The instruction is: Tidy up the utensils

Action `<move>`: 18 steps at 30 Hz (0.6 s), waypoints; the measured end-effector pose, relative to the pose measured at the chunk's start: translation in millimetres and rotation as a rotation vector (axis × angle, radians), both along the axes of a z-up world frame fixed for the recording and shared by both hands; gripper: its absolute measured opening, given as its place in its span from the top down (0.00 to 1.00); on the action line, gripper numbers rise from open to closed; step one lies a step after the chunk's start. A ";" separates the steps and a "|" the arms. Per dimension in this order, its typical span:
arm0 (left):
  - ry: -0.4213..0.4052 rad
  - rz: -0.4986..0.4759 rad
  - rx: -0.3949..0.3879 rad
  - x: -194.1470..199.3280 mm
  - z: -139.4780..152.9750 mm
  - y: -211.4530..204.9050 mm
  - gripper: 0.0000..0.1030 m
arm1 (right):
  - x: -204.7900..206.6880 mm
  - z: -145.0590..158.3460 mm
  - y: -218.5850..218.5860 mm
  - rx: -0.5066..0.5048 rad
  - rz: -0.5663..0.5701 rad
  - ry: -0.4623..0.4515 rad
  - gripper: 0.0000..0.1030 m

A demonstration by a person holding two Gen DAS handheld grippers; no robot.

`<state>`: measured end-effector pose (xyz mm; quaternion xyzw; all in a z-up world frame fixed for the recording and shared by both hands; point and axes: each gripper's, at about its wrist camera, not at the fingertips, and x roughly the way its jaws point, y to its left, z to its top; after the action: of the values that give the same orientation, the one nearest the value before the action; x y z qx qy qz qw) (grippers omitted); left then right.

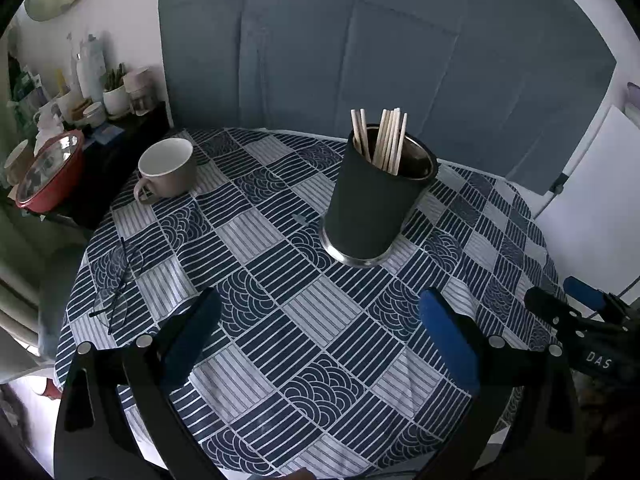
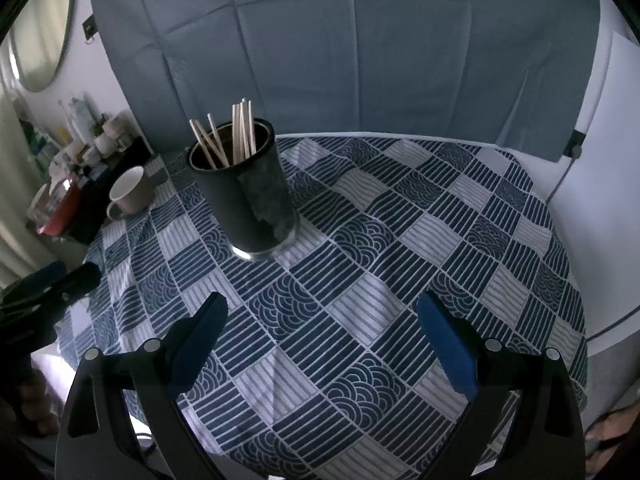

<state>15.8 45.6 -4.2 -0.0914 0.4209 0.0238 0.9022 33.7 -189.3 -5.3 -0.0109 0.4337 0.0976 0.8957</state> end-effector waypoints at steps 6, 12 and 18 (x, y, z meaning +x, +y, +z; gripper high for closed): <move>0.014 -0.015 0.028 2.9 -1.7 -4.5 0.06 | 1.0 -0.1 -0.9 -0.005 0.000 0.002 0.11; 0.014 -0.041 -0.007 1.0 -2.8 -3.9 0.06 | 0.7 0.7 -1.8 -0.004 -0.001 0.000 0.11; 0.018 -0.062 -0.071 -2.4 -5.2 -0.6 0.06 | 0.6 -0.2 -3.0 0.002 -0.001 0.003 0.11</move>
<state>13.4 45.0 -9.4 -0.1099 0.4321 -0.0184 0.8949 34.3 -192.3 -5.4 -0.0096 0.4351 0.0974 0.8951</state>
